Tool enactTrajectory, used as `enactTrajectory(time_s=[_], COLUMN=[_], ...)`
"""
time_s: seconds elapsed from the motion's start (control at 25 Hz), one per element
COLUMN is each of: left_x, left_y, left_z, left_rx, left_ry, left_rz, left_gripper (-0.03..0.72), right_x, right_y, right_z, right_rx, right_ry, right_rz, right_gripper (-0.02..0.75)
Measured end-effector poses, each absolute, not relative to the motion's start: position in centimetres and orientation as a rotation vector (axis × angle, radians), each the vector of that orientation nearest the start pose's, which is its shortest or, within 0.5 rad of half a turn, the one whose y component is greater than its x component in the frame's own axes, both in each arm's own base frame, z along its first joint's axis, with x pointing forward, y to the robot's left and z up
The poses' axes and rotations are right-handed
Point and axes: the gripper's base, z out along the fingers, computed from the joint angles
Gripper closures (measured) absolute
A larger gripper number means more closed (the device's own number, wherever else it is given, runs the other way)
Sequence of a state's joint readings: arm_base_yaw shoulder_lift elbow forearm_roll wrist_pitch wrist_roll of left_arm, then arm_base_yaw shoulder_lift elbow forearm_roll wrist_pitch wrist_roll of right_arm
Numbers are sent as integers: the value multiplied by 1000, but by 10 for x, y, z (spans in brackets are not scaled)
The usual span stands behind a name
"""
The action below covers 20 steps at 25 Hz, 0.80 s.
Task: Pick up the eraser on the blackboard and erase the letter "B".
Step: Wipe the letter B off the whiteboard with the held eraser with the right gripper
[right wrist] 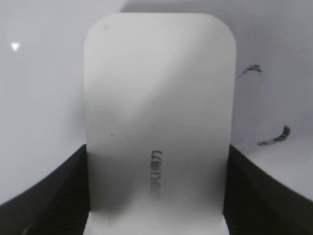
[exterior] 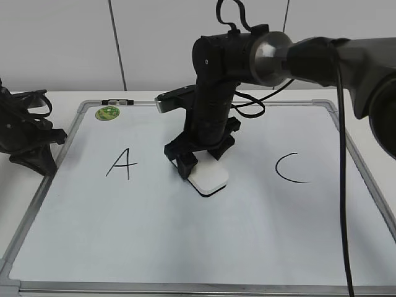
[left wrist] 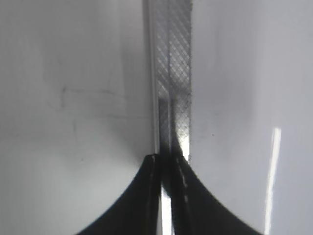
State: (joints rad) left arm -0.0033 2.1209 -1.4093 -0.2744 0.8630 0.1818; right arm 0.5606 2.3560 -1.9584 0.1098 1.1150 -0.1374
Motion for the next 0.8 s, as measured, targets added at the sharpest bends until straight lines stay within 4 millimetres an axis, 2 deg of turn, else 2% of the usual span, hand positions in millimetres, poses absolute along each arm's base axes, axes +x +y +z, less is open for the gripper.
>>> enactTrajectory(time_s=[0.48,0.72,0.8], left_x=[406,406,406], left_y=[-20,-20,-20], left_z=[126,126,126], left_rx=[22,22,22], left_ry=[3022,3022,3022], left_rz=[-314,-314,-314], left_gripper=[678,678,678], right_x=[409,418,425], right_y=[273,259,249], right_z=[153,154,154], right_rx=[-1018,-972,-940], right_ry=[2836,2847,2856], right_rz=[163,156,144], right_gripper=[188,188,188])
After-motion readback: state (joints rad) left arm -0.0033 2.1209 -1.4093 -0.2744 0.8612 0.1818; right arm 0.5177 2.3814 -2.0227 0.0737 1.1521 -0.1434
